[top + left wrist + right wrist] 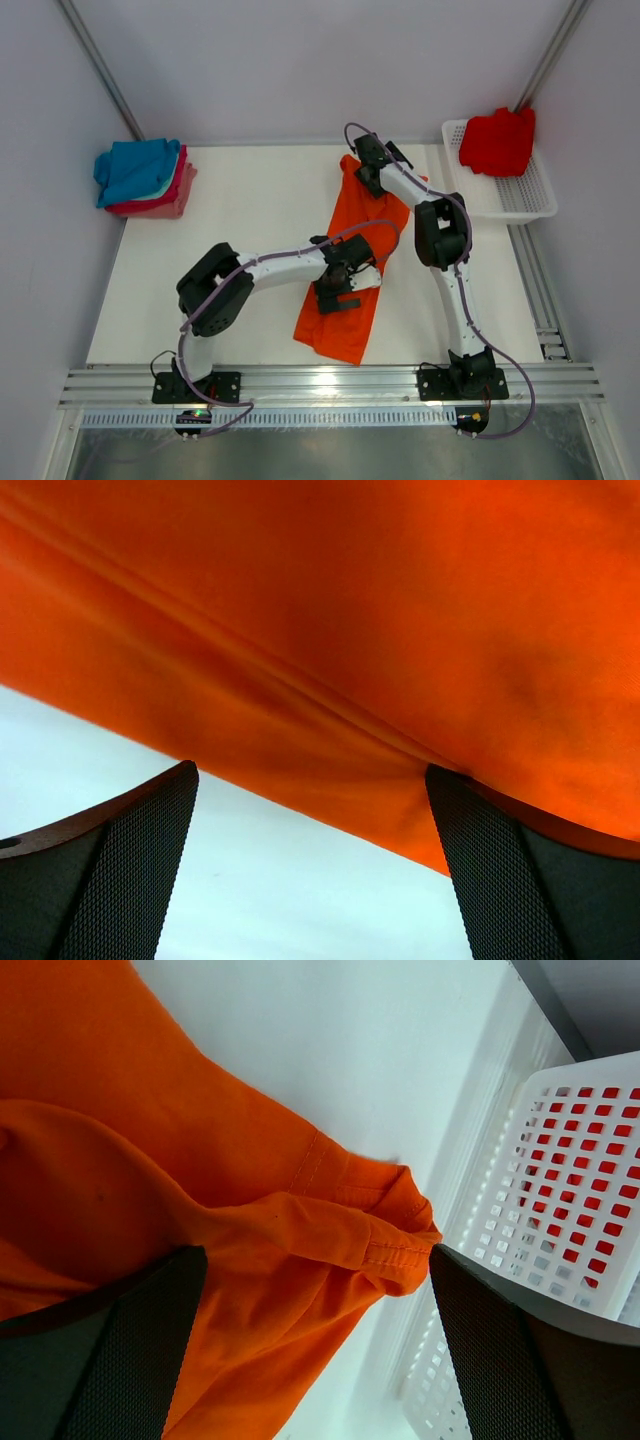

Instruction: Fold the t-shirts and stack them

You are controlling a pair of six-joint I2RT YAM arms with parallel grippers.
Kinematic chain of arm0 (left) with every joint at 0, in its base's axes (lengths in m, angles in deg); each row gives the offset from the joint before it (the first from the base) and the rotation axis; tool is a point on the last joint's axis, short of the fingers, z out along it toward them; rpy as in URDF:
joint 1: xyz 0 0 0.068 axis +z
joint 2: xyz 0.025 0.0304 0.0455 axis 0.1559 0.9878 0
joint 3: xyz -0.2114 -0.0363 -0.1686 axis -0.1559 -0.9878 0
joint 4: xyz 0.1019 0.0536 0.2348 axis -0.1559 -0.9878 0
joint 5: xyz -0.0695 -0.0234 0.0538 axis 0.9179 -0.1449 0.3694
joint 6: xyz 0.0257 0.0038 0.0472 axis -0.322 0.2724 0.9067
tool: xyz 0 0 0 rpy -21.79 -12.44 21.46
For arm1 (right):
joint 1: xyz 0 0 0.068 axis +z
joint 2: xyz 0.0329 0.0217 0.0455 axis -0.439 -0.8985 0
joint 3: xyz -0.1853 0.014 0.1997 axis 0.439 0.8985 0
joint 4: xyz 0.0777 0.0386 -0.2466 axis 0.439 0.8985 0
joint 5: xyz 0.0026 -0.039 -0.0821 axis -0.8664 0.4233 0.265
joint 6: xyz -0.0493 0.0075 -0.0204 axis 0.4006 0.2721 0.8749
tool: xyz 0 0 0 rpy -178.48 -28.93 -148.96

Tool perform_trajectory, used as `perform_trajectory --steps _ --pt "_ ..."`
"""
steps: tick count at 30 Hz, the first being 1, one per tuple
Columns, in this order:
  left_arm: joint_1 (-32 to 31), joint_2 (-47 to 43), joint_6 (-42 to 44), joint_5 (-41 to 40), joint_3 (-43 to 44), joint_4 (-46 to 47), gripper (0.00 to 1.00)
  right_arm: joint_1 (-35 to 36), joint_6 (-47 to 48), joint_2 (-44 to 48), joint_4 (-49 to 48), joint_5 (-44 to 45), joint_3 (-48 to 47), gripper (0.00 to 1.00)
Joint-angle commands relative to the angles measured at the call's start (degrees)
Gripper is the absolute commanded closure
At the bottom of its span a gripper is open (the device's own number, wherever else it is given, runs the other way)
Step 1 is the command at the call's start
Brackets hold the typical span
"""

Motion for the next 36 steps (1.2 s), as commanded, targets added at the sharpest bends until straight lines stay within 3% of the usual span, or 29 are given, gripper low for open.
perform_trajectory --steps 1,17,30,36 --pt "-4.1 4.9 -3.0 4.4 0.6 0.5 0.01 0.7 -0.2 -1.6 1.1 -2.1 -2.0 0.03" --pt "-7.5 12.7 -6.3 3.5 11.8 3.4 0.01 3.6 0.2 -2.4 2.1 -6.5 -4.8 0.03" --pt "-7.5 14.9 -8.3 2.2 14.1 6.1 0.01 5.5 0.7 -3.2 2.1 -8.2 -6.4 0.02" --pt "-7.5 12.8 -7.9 -1.9 13.5 6.7 0.01 5.4 0.7 -0.8 0.3 -5.6 -4.0 0.02"
